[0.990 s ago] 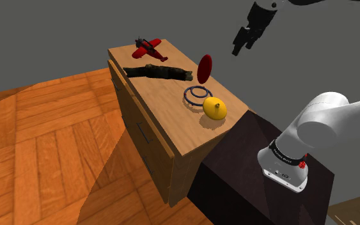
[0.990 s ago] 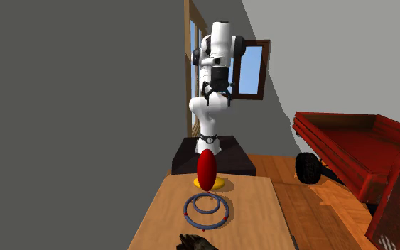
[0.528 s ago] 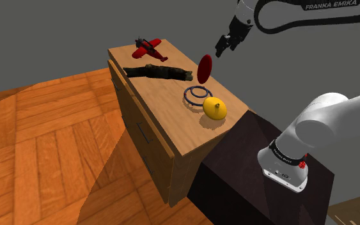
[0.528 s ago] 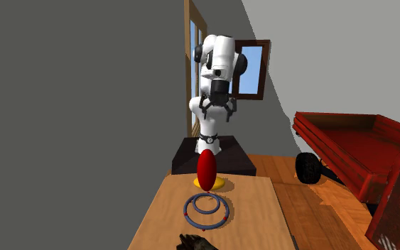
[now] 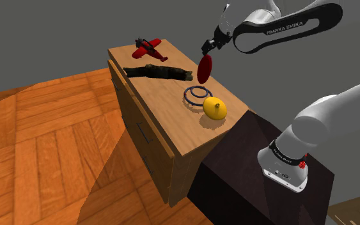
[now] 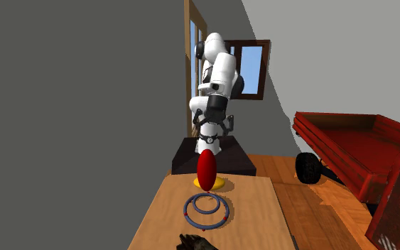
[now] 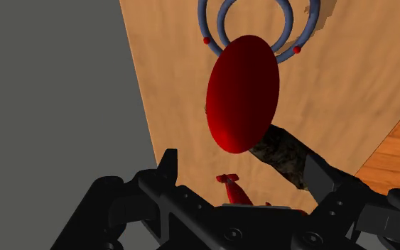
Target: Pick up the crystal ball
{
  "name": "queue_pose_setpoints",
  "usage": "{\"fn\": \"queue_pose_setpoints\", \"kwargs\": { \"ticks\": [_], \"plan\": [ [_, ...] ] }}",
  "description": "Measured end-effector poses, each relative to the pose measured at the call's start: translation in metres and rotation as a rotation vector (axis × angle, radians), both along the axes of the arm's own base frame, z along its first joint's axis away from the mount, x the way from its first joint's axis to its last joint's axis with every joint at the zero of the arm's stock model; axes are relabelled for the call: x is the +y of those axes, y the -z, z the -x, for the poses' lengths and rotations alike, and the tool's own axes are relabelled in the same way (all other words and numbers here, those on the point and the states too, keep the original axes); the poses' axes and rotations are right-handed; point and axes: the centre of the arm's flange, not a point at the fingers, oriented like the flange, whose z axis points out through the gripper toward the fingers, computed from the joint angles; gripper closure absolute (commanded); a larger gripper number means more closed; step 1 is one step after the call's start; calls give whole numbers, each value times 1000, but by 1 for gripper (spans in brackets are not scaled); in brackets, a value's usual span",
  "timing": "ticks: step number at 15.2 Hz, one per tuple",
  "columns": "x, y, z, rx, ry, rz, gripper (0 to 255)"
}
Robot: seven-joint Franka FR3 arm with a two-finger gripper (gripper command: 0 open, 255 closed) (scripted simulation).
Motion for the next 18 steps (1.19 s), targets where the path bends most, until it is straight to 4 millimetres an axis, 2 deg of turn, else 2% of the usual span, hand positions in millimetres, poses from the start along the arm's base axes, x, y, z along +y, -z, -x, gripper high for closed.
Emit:
{"fn": "queue_pose_setpoints", "kwargs": {
  "ticks": [2,4,10,11,18],
  "plan": [
    [-3,11,-15,-39,11,23,0],
    [-5,20,-21,-54,15,30,0],
    [-6,52,-23,-59,15,31,0],
    [-6,54,-23,-59,15,31,255],
    [-6,55,-23,-64,14,32,255]
  ]
}}
